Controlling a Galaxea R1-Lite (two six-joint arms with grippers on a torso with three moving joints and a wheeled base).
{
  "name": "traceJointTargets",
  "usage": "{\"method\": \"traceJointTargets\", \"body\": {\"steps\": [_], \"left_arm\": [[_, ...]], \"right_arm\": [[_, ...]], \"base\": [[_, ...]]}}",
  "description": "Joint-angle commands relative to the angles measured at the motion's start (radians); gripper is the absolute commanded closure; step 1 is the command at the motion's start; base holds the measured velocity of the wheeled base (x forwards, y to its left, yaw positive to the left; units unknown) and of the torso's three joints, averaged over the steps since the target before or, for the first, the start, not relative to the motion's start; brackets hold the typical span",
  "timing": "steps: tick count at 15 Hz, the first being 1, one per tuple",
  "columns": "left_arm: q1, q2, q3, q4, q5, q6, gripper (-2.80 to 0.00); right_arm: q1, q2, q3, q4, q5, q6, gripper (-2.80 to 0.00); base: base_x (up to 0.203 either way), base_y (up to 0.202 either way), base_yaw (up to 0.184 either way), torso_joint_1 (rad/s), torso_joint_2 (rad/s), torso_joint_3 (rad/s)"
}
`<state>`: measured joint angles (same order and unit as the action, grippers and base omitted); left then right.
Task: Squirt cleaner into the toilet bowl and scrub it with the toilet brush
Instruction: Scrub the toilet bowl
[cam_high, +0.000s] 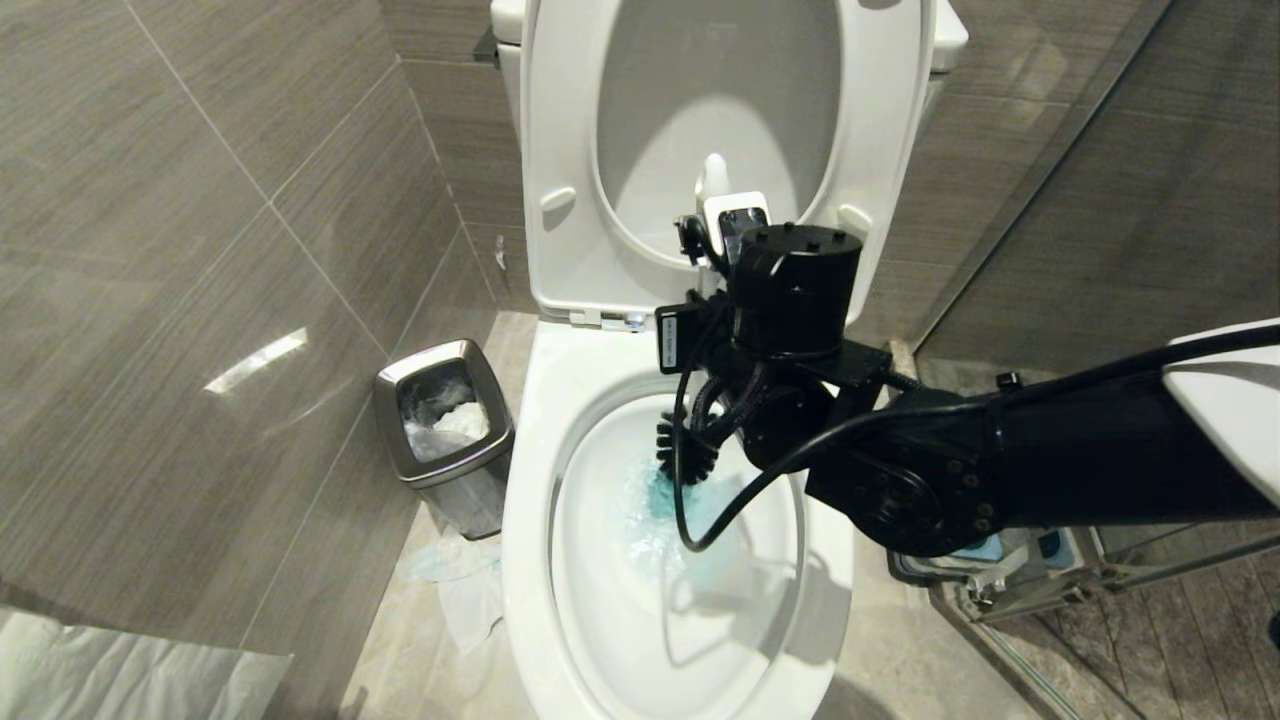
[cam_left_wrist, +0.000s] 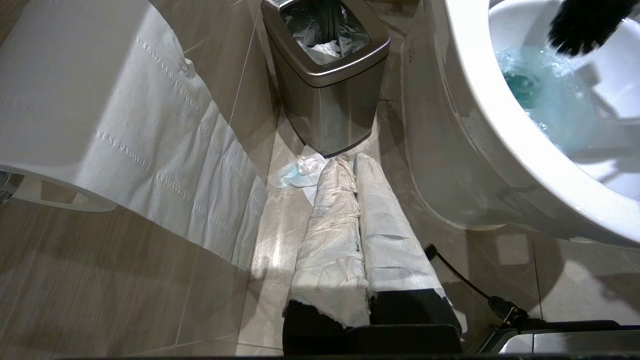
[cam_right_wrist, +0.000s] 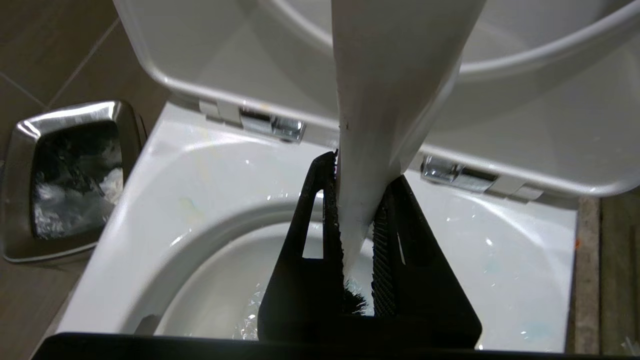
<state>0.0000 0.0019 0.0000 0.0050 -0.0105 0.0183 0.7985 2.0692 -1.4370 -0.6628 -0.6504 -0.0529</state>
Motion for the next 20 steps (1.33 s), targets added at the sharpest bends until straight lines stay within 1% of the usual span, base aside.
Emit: {"method": "traceJointTargets", "body": {"steps": [1, 4, 7, 9, 12, 13, 16, 20], "left_arm": [[0.0, 0.0, 0.002, 0.0, 0.0, 0.0, 0.0], [0.0, 0.0, 0.002, 0.0, 0.0, 0.0, 0.0], [0.0, 0.0, 0.002, 0.0, 0.0, 0.0, 0.0], [0.0, 0.0, 0.002, 0.0, 0.0, 0.0, 0.0], [0.0, 0.0, 0.002, 0.0, 0.0, 0.0, 0.0], [0.0, 0.0, 0.002, 0.0, 0.0, 0.0, 0.0], [0.0, 0.0, 0.002, 0.001, 0.0, 0.0, 0.0], [0.0, 0.0, 0.002, 0.0, 0.0, 0.0, 0.0]], "right_arm": [[-0.005, 0.098, -0.001, -0.007, -0.008, 0.034, 0.0], [-0.02, 0.222, -0.002, -0.047, -0.012, 0.081, 0.0], [-0.057, 0.342, -0.033, -0.139, -0.014, 0.069, 0.0], [-0.085, 0.409, -0.074, -0.221, -0.022, 0.02, 0.0], [-0.115, 0.507, -0.195, -0.366, -0.025, -0.116, 0.0], [-0.117, 0.518, -0.208, -0.396, -0.026, -0.149, 0.0], [-0.101, 0.429, -0.177, -0.39, -0.025, -0.161, 0.0], [-0.046, 0.2, 0.008, -0.384, -0.022, -0.158, 0.0]], "base": [[0.0, 0.0, 0.0, 0.0, 0.0, 0.0], [0.0, 0.0, 0.0, 0.0, 0.0, 0.0], [0.0, 0.0, 0.0, 0.0, 0.0, 0.0], [0.0, 0.0, 0.0, 0.0, 0.0, 0.0], [0.0, 0.0, 0.0, 0.0, 0.0, 0.0], [0.0, 0.0, 0.0, 0.0, 0.0, 0.0], [0.0, 0.0, 0.0, 0.0, 0.0, 0.0], [0.0, 0.0, 0.0, 0.0, 0.0, 0.0]]}}
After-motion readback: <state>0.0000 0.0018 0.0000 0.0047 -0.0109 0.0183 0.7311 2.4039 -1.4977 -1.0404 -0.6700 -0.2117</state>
